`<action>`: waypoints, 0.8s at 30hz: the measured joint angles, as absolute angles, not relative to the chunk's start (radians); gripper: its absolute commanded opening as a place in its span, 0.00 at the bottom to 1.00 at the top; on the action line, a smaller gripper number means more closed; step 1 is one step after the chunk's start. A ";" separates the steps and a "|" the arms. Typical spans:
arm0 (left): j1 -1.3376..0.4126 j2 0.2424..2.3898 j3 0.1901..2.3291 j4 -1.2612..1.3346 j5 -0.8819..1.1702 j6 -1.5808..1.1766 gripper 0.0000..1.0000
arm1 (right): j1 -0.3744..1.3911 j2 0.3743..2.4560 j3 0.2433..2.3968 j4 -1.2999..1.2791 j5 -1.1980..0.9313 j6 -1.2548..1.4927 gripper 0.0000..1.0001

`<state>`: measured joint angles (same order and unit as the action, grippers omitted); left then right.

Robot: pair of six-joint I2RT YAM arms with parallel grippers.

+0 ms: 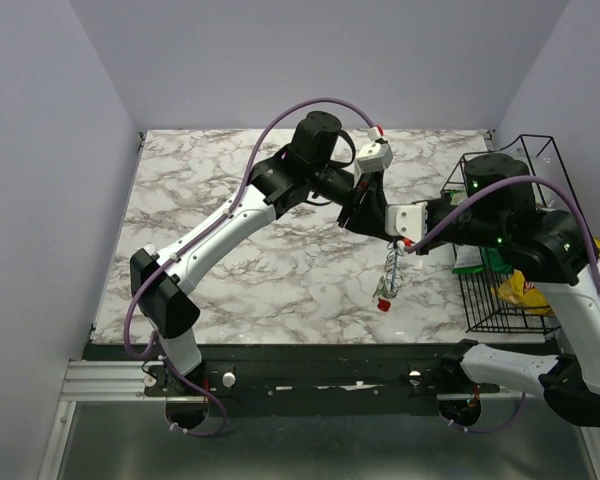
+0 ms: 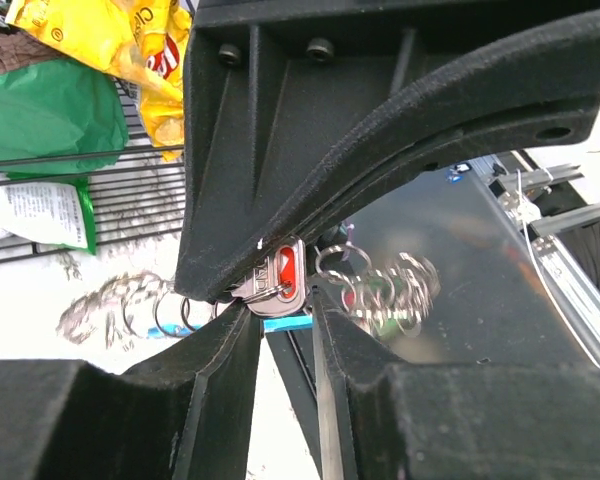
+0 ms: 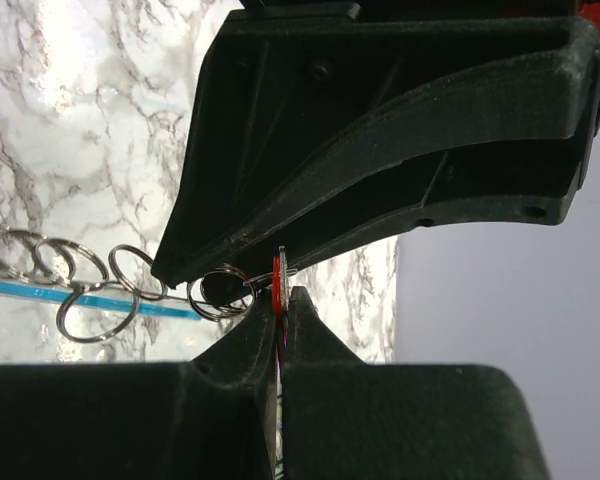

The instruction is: Remove the keys from the keyring

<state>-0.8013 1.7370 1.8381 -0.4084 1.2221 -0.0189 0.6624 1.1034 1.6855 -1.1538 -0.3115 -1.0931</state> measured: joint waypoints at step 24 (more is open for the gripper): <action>-0.799 1.874 1.900 -0.391 1.027 0.008 0.41 | 0.657 1.115 1.504 -1.032 0.068 -1.468 0.01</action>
